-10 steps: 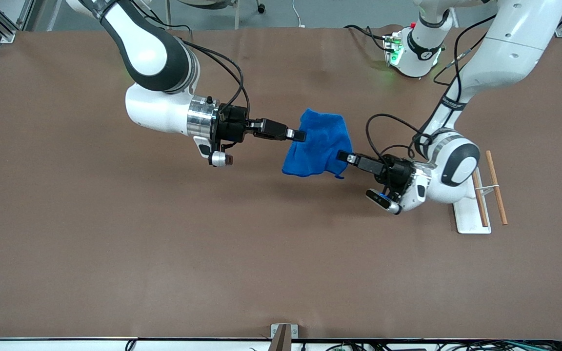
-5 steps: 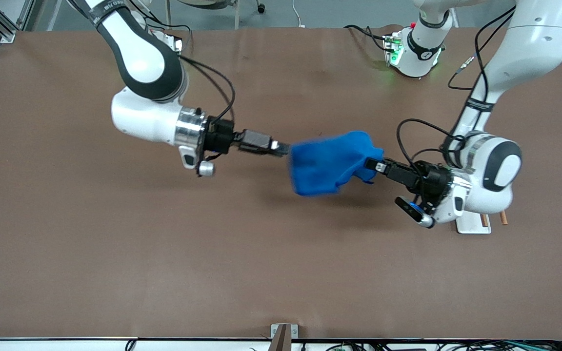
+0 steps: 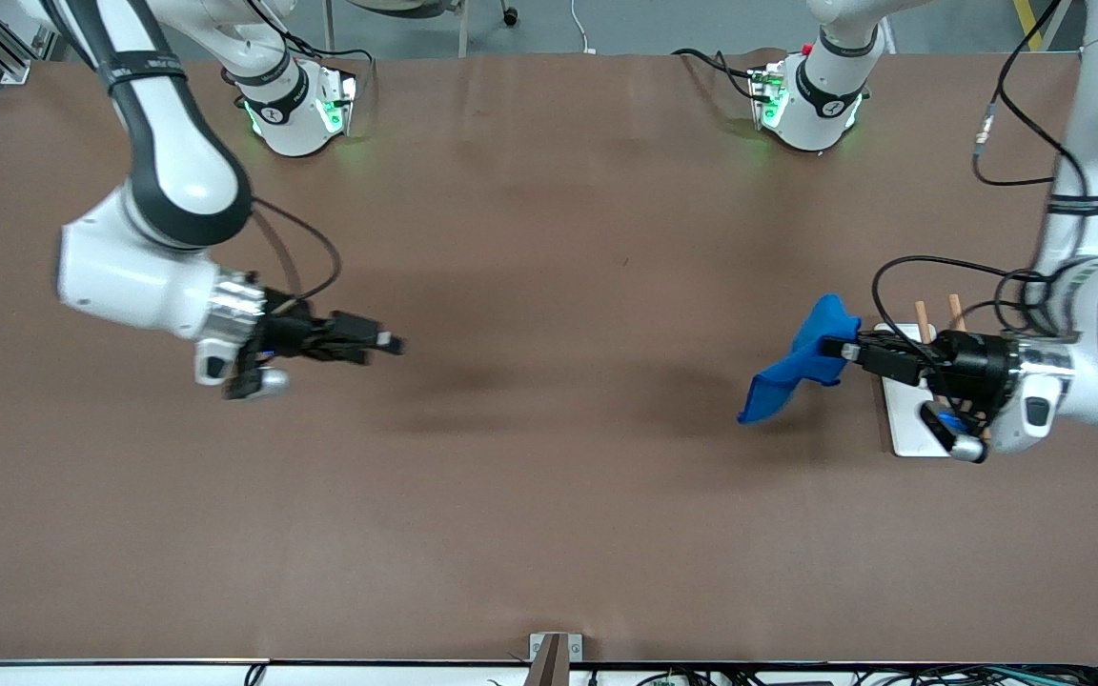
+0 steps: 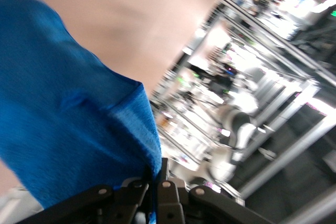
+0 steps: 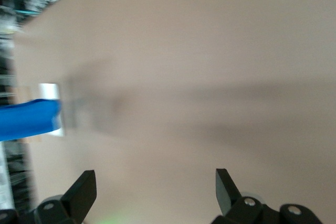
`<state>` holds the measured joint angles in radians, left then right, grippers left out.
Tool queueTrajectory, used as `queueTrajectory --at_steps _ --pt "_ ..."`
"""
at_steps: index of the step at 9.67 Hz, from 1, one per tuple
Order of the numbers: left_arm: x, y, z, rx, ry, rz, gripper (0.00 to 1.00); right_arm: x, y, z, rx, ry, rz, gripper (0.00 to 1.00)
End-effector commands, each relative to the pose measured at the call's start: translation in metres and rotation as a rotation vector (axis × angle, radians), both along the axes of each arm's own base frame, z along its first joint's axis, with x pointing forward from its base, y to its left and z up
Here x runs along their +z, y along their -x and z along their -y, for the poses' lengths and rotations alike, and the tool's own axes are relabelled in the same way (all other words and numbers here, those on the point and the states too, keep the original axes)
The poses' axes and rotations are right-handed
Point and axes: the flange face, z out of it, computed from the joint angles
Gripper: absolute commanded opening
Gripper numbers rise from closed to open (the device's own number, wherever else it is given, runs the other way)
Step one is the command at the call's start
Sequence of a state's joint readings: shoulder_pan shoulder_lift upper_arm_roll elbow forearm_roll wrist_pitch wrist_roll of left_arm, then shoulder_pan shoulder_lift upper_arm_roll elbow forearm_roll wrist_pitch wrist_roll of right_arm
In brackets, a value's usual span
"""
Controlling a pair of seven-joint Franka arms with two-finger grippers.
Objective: Right arm passes towel to left arm to hang
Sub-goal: 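Release the towel from the right gripper while the left gripper pulls away, then lower the towel over the wooden dowels with the left gripper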
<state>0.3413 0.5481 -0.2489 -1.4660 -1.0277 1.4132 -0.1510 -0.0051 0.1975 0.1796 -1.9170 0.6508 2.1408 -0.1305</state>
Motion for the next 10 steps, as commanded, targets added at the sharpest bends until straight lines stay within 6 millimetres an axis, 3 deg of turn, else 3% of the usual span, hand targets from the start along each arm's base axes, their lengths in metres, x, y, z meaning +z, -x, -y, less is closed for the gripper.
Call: queueTrajectory --at_steps 1,2,4,6,9,10 --pt "-0.003 -0.001 -0.025 -0.028 -0.179 0.015 0.0 0.03 0.014 0.066 0.014 0.257 0.023 1.0" --pt "-0.005 0.003 -0.033 -0.039 -0.267 -0.013 0.0 0.045 0.019 0.103 0.002 0.322 0.012 1.0" --pt "0.013 0.01 -0.048 -0.039 -0.474 -0.016 0.0 0.09 0.04 0.169 -0.061 0.4 0.03 1.0" --pt "0.011 0.019 -0.089 -0.012 -0.603 -0.053 0.0 0.136 0.05 0.217 -0.105 0.474 0.041 1.0" --pt "-0.003 0.03 -0.143 0.015 -0.702 -0.091 0.0 0.234 0.061 0.222 -0.146 0.525 -0.006 1.0" --pt "-0.009 0.033 -0.158 0.025 -0.714 -0.103 0.0 0.254 0.062 0.22 -0.16 0.528 0.014 1.0"
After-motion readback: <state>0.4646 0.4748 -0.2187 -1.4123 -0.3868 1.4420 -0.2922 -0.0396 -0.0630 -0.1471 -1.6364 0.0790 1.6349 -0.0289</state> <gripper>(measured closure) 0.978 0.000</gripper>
